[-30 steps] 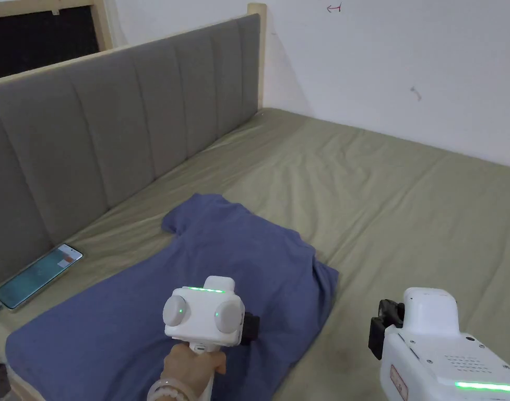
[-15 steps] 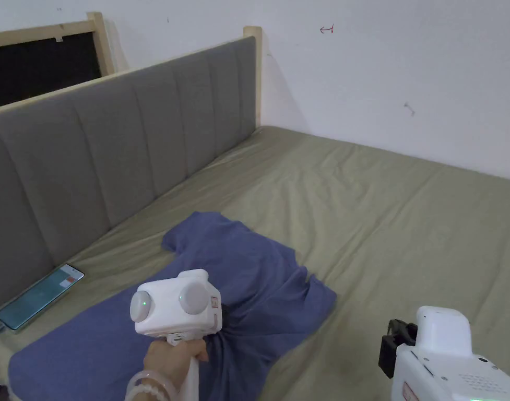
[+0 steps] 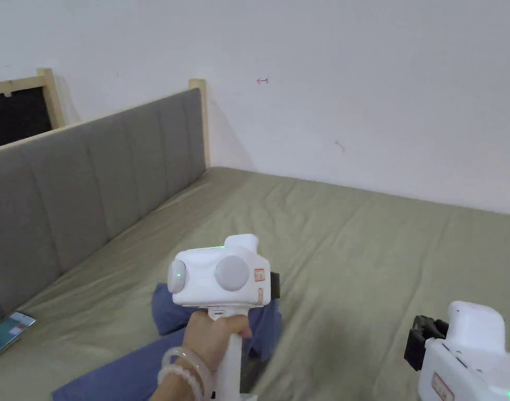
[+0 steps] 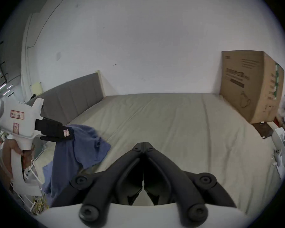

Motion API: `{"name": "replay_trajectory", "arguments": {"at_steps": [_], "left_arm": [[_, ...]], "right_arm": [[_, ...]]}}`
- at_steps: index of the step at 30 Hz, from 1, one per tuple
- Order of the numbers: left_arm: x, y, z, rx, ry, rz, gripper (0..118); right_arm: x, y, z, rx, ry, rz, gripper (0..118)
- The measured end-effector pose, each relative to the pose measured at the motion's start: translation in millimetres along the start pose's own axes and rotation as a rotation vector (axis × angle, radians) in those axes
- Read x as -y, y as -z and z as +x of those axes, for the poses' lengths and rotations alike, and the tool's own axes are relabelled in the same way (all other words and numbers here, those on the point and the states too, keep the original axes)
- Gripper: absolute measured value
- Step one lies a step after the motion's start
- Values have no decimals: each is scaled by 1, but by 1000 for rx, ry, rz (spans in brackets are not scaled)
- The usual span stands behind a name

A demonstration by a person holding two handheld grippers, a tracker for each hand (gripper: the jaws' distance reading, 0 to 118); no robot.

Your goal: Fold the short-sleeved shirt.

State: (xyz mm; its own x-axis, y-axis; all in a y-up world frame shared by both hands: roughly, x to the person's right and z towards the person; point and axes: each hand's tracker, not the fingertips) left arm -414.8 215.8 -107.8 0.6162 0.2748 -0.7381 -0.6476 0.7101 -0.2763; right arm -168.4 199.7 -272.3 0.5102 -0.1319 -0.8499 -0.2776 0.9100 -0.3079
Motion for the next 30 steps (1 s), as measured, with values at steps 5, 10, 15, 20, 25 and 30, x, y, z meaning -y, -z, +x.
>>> {"name": "replay_trajectory", "arguments": {"at_steps": [5,10,15,20,25,30], "left_arm": [[13,-17,123,258,182,35,4],[51,-57,206,516,354,82,3],[115,-18,236,468,467,-77,4],[205,63,235,292,561,-335,4],[239,84,220,227,593,-370,5],[211,74,206,247,496,-402,108]], "right_arm": [[-18,-43,59,142,61,77,0],[-26,-90,112,323,67,140,0],[-15,-120,150,420,120,146,0],[12,-121,170,451,155,71,0],[33,-111,173,444,169,-6,0],[40,-96,165,401,171,-46,0]]}}
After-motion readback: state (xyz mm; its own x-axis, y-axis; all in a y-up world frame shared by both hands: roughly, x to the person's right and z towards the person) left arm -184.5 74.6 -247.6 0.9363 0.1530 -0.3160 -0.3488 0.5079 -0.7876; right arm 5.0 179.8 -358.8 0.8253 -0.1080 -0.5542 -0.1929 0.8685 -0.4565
